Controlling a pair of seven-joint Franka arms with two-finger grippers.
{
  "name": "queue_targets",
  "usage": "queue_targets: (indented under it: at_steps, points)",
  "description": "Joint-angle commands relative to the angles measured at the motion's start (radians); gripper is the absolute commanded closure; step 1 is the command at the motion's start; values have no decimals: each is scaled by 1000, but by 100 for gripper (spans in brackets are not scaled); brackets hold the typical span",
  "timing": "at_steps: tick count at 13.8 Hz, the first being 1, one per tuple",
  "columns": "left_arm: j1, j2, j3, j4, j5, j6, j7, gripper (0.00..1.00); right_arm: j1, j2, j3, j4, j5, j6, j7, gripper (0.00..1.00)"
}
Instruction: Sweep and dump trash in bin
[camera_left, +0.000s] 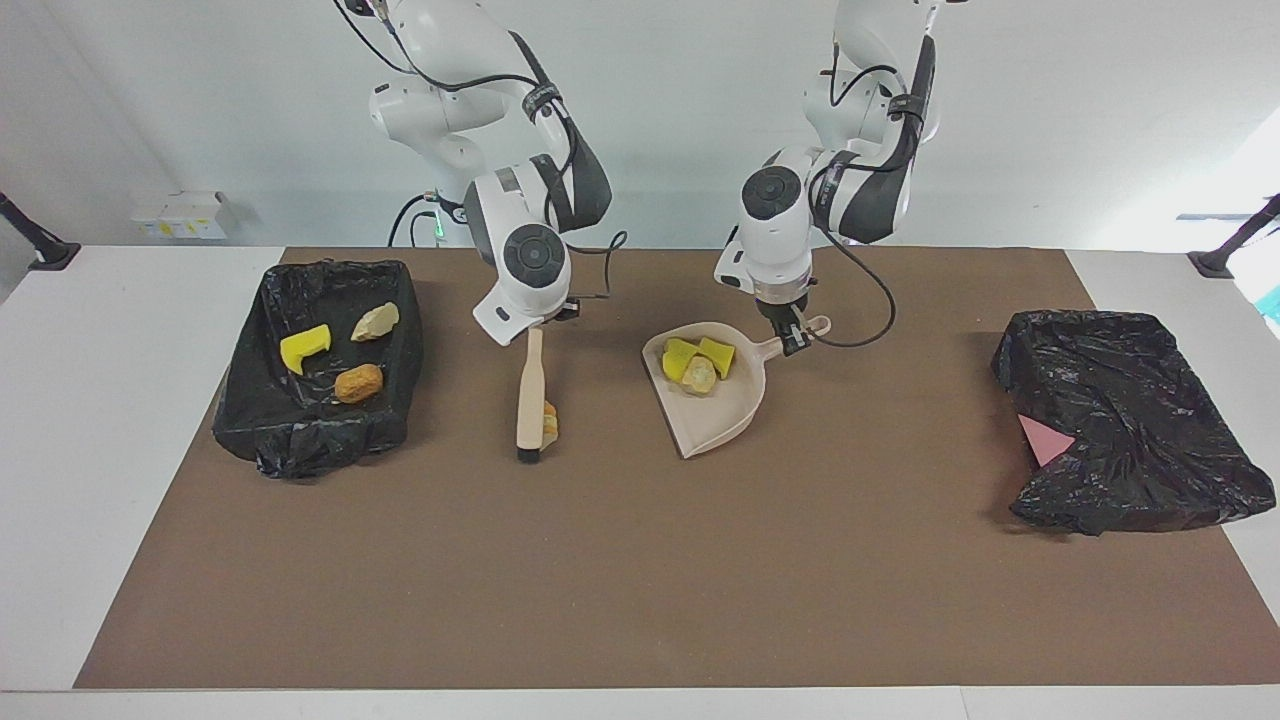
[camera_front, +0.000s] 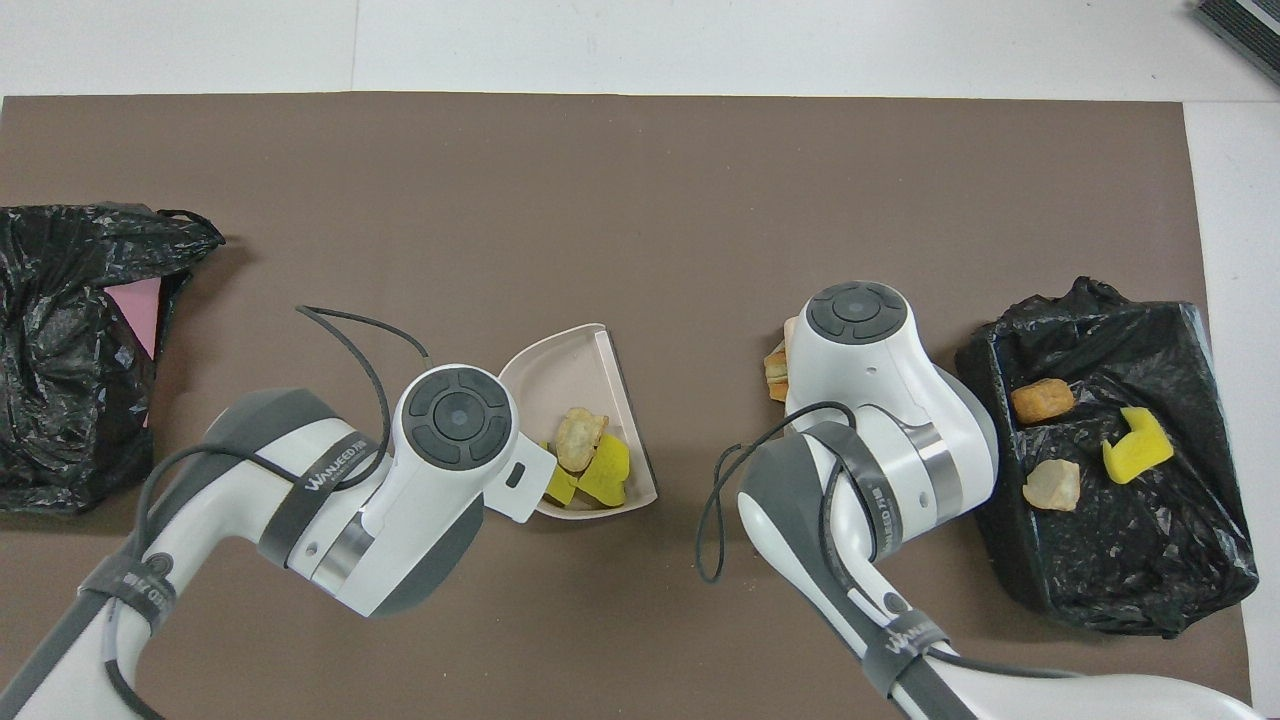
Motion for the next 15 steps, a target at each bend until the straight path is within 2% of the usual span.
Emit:
queue_targets:
  at_steps: [1, 9, 15]
  points:
    - [-22, -18, 10, 0, 23, -62, -35, 100, 28, -6, 3, -22, 50, 37, 2, 100]
    - [-54, -22, 7, -24, 24, -42, -63, 100, 125, -12, 5, -19, 128, 56, 31, 100]
    - [-91, -33, 5, -44, 14, -15, -64, 100, 219, -30, 10, -9, 256, 45, 33, 100]
